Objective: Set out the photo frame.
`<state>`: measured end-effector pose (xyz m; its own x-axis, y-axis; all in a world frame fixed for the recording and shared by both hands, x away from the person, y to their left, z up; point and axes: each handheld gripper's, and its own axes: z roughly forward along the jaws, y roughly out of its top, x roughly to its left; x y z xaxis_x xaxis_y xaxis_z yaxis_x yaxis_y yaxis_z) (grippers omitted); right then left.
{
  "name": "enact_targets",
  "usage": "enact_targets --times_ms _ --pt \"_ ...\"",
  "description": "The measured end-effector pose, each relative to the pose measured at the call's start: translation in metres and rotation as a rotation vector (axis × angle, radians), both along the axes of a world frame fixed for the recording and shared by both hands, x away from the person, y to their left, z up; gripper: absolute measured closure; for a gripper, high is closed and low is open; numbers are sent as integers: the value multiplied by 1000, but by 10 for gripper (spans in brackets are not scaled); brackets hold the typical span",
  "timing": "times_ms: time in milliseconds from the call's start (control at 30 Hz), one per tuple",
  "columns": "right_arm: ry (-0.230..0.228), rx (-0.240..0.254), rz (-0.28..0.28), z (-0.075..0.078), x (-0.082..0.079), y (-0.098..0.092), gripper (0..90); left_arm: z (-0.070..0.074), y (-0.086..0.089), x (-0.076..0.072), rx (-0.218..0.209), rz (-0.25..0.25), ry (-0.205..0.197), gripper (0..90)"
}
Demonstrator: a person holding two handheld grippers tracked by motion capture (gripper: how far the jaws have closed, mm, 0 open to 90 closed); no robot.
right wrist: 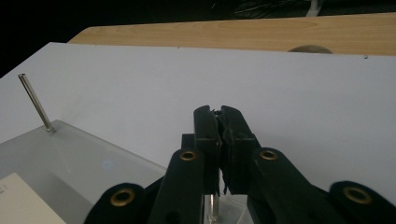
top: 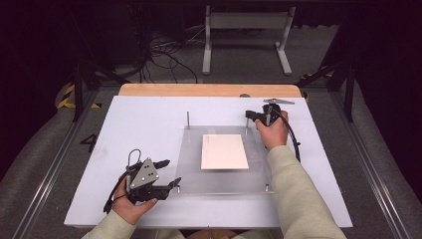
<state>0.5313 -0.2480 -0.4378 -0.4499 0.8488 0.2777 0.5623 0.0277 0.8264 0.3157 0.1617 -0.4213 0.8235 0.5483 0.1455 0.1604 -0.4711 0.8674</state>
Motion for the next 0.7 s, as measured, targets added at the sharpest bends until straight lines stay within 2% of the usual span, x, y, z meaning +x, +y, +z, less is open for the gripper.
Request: enact_targets --times_ms 100,233,300,367,533,700 --pt "5 0 -4 0 1 0 862 5 -6 -1 -24 -18 -35 336" --pt "11 -1 -5 1 1 1 861 7 -15 2 -74 -64 -31 362" --pt "12 4 -3 1 1 0 861 8 -18 4 -82 -64 -43 356" --pt "11 5 -4 0 1 0 861 8 -21 6 -90 -74 -57 387" --pt "10 14 -5 0 1 -1 861 11 -29 8 -85 -71 -89 465" --pt "5 6 -9 0 -1 0 859 14 -32 11 -58 -57 -89 492"
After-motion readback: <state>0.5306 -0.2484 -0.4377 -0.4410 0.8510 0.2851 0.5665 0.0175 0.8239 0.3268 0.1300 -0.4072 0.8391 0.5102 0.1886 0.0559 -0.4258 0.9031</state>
